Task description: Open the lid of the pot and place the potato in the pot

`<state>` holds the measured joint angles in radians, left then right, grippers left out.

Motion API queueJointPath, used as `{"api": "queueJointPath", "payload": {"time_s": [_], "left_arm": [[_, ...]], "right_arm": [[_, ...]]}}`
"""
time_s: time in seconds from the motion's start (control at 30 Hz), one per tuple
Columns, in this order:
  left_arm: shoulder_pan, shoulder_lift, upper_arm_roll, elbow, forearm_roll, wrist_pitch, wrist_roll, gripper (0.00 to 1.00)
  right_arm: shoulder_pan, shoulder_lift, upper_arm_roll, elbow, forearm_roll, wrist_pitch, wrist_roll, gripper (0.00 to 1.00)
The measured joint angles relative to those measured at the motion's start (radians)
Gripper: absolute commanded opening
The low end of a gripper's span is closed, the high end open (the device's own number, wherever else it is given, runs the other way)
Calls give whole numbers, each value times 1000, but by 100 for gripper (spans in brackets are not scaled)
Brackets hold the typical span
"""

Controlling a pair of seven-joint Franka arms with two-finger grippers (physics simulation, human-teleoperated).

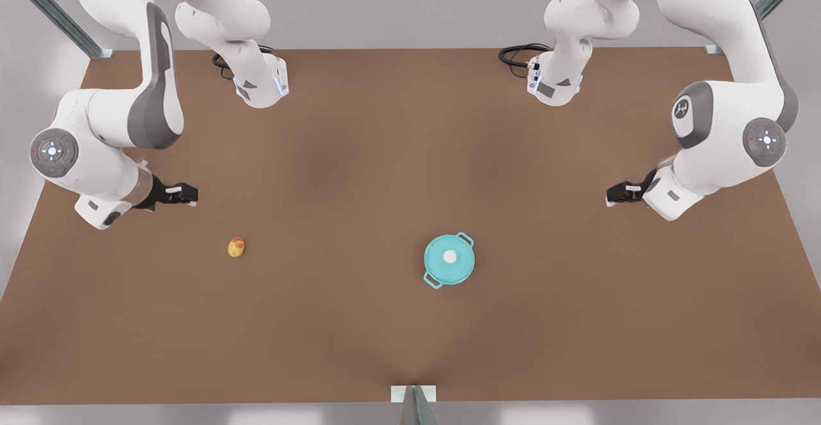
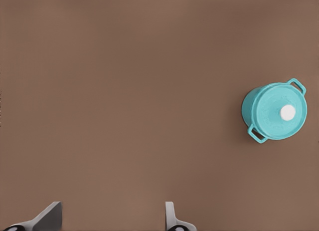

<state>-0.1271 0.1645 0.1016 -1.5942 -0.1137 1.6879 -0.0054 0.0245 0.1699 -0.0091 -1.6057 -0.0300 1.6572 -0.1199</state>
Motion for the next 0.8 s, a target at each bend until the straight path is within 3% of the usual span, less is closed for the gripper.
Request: {"api": "queueJointPath", "payload": {"time_s": [0.37, 0.5, 0.63, 0.8], "left_arm": [[-46, 46, -42, 3, 49, 142, -7, 100], [-275, 174, -45, 61, 81, 165, -77, 100], [-380, 355, -45, 128, 91, 228, -183, 100], [-440, 480, -45, 191, 98, 318, -324, 100]], "right_arm": [[82, 68, 1, 6, -3, 71, -5, 100], [83, 151, -2, 10, 2, 107, 15, 100], [87, 210, 0, -8, 2, 155, 42, 100], [83, 183, -6, -184, -1, 296, 70, 100]]}}
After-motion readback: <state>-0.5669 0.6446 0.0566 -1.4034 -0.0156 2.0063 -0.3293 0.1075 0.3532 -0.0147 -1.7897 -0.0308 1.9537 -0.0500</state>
